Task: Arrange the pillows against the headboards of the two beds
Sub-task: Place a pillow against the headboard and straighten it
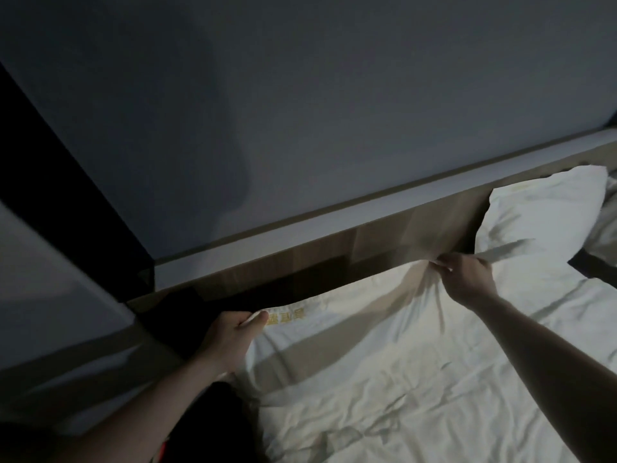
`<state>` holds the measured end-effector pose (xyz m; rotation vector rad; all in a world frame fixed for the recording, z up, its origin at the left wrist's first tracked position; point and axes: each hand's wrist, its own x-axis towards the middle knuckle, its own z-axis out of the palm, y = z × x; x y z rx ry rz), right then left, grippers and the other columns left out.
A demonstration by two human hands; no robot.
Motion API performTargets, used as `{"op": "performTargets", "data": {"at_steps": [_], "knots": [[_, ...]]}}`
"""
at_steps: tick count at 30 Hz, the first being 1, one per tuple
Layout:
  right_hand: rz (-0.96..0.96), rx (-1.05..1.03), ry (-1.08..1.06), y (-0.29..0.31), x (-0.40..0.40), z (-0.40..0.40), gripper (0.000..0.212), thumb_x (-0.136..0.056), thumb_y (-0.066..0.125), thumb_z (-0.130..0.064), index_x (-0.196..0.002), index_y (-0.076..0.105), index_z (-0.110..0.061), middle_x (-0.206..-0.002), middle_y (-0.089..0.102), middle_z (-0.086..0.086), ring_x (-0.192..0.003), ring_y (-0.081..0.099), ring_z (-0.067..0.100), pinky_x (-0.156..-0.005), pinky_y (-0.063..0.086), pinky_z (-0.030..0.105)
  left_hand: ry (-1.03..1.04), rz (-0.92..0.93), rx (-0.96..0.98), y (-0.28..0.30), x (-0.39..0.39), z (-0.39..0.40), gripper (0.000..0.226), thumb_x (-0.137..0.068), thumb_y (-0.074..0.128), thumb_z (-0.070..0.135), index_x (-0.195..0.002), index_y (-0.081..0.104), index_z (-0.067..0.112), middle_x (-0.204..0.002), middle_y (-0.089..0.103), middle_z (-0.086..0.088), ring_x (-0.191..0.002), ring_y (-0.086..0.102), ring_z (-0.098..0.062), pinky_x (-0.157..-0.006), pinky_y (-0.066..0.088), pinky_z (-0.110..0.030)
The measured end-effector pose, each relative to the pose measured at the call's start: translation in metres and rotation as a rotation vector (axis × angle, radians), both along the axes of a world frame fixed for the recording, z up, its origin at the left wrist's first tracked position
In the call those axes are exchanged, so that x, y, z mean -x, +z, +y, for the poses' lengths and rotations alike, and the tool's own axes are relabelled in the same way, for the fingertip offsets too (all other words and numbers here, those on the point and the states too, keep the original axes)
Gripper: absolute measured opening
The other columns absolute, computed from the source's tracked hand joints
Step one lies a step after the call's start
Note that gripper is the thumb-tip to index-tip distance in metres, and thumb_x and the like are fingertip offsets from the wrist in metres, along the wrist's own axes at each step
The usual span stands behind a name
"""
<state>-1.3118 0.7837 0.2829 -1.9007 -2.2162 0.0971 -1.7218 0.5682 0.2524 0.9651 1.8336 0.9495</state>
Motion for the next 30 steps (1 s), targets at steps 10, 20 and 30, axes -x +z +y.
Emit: {"op": "performTargets", "data": {"at_steps": [10, 20, 30], "knots": [[-0.071, 0.147, -0.136, -0.027, 0.024, 0.103, 0.033, -0.102, 0.047, -0.027, -0.12, 0.074, -0.029, -0.114, 0.076, 0.014, -0.113, 0.064, 0.038, -0.101, 0.042, 0.046, -0.117, 0.3, 0.105, -0.033, -0.005, 0.105, 0.046, -0.099, 0.066, 0.036, -0.06, 0.053, 0.016, -0.054, 0.047, 0.003, -0.054, 0.046, -0.014, -0.054, 0.029, -0.031], [0.11, 0.241, -0.058, -0.124, 0.045, 0.089, 0.052, -0.095, 0.067, -0.032, -0.145, 0.056, -0.022, -0.149, 0.055, 0.011, -0.128, 0.051, 0.042, -0.103, 0.048, 0.053, -0.041, 0.743, 0.02, -0.065, 0.001, 0.123, 0.022, -0.099, 0.064, 0.036, -0.093, 0.076, 0.018, -0.099, 0.071, -0.007, -0.095, 0.068, -0.032, -0.075, 0.048, -0.037], [0.185, 0.243, -0.147, -0.136, 0.068, 0.113, 0.033, -0.094, 0.068, -0.038, -0.126, 0.072, -0.028, -0.136, 0.065, 0.007, -0.113, 0.068, 0.038, -0.093, 0.054, 0.042, 0.009, 0.81, -0.061, -0.075, 0.009, 0.131, 0.032, -0.098, 0.063, 0.043, -0.08, 0.068, 0.018, -0.082, 0.077, -0.007, -0.08, 0.07, -0.034, -0.064, 0.04, -0.032]]}}
